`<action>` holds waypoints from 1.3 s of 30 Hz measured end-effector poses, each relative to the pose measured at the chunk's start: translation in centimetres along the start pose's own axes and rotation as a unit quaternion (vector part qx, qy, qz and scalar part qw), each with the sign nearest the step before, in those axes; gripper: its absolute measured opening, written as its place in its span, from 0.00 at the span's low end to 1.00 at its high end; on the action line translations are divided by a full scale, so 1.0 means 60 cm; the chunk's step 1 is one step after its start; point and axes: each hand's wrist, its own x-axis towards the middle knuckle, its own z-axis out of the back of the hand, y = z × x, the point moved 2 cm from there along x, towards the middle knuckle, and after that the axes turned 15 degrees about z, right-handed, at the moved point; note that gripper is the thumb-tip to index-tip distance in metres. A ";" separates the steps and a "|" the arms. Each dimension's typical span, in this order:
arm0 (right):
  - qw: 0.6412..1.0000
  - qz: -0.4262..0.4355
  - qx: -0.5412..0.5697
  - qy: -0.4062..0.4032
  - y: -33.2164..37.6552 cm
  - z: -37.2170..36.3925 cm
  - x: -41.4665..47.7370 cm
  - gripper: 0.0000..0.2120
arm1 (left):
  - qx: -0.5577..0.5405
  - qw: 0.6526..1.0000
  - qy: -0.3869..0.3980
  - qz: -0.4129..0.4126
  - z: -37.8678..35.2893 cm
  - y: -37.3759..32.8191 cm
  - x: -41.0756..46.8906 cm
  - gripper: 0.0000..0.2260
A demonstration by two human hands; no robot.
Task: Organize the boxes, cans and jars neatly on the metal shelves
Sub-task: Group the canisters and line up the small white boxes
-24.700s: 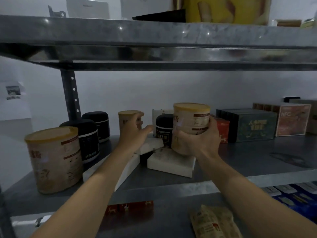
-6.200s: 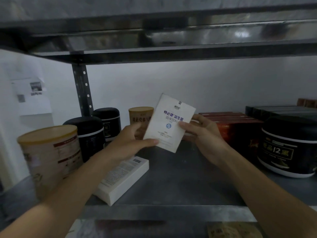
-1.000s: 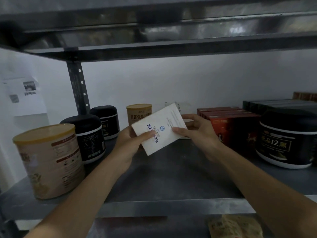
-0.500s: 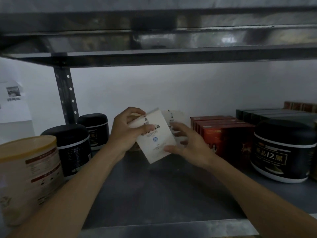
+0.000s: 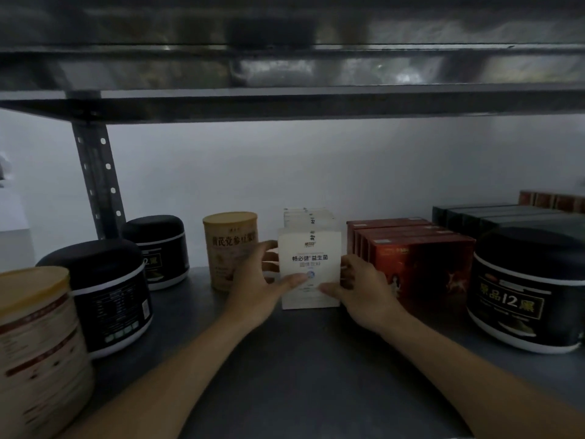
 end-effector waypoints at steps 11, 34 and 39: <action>0.995 -0.001 -0.095 -0.023 -0.010 -0.010 0.013 0.19 | 0.126 0.992 -0.021 -0.024 -0.030 0.018 0.017 0.26; 0.988 -0.019 -0.150 -0.028 -0.014 -0.018 0.020 0.14 | 0.192 0.976 -0.099 -0.011 -0.038 0.027 0.041 0.17; 0.988 -0.022 -0.150 -0.029 -0.012 -0.016 0.018 0.14 | 0.195 0.976 -0.101 -0.005 -0.038 0.028 0.041 0.17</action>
